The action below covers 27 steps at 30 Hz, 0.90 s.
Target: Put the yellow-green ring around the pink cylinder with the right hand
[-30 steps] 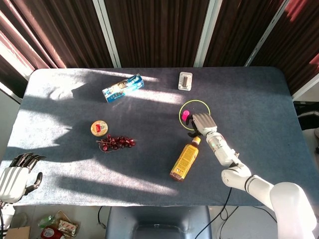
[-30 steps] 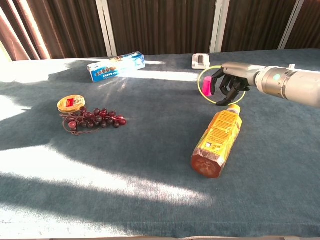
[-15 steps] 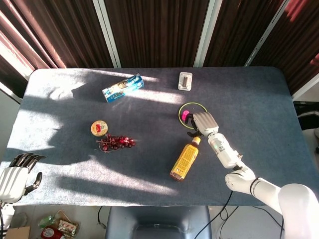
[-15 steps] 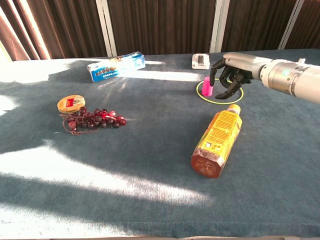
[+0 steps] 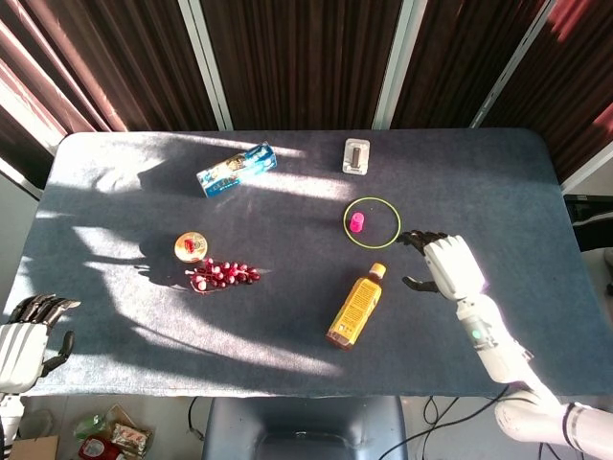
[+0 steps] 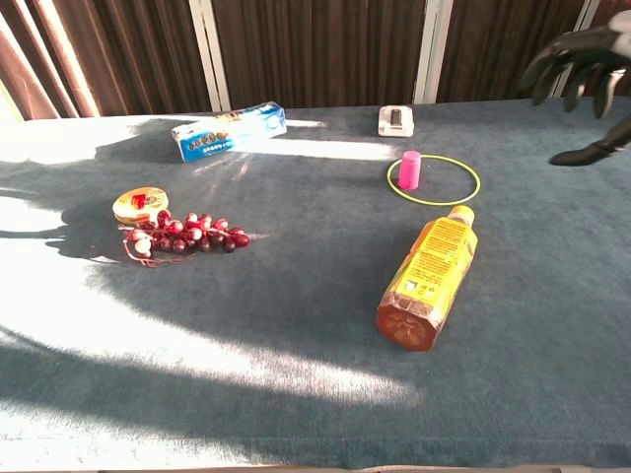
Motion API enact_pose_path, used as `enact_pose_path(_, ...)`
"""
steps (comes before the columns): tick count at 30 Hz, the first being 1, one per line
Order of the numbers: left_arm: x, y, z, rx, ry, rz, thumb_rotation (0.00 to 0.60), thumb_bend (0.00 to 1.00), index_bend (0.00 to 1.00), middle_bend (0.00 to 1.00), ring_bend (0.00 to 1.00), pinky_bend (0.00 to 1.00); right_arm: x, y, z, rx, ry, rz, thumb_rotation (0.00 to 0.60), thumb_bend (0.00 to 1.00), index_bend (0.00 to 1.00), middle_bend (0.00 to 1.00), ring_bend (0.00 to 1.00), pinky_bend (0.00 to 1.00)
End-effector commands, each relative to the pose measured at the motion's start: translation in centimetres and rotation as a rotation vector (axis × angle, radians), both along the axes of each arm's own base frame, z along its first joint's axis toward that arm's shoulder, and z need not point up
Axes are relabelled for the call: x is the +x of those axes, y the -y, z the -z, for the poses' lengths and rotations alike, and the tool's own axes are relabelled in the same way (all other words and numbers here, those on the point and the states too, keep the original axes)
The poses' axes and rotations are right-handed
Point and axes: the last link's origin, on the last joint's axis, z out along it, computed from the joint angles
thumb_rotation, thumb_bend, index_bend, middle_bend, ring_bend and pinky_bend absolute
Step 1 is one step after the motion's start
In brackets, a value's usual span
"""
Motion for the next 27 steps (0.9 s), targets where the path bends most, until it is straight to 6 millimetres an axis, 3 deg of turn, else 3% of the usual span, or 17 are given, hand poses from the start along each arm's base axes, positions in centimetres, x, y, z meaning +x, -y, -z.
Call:
enact_pose_path(1,-0.1,0.0,0.0,0.005,-0.004,-0.007,0.6,0.49,0.29,0.29,0.18,0.19,-4.9,-5.3,-3.3,-0.1,-0.097,0.09,0.6,0.17,0.3,0.32,0.28,0.39)
enact_pose_path(4,-0.1,0.0,0.0,0.012,-0.013,-0.014,0.6,0.49,0.29,0.29,0.18,0.19,-7.0,-6.8,-3.2,-0.09,-0.127,0.145,0.6,0.17,0.15,0.18,0.13,0.22)
enact_pose_path(8,0.1,-0.2,0.1,0.034,-0.035,-0.012,0.6,0.49,0.29,0.29,0.18,0.19,-9.0,-8.4,-3.1,-0.06,-0.166,0.236,0.6,0.17,0.0,0.01,0.0,0.19)
enact_pose_path(15,0.3,-0.2,0.6,0.034,-0.058,-0.004,0.6,0.49,0.29,0.28,0.18,0.2,-10.2,-9.2,-3.0,-0.071,-0.156,0.296,0.6,0.17,0.0,0.0,0.0,0.19)
enact_pose_path(27,0.4,-0.2,0.8,0.029,-0.062,-0.003,0.6,0.49,0.28,0.28,0.18,0.2,-10.0,-9.3,-2.3,-0.046,-0.156,0.262,0.6,0.17,0.0,0.0,0.0,0.19)
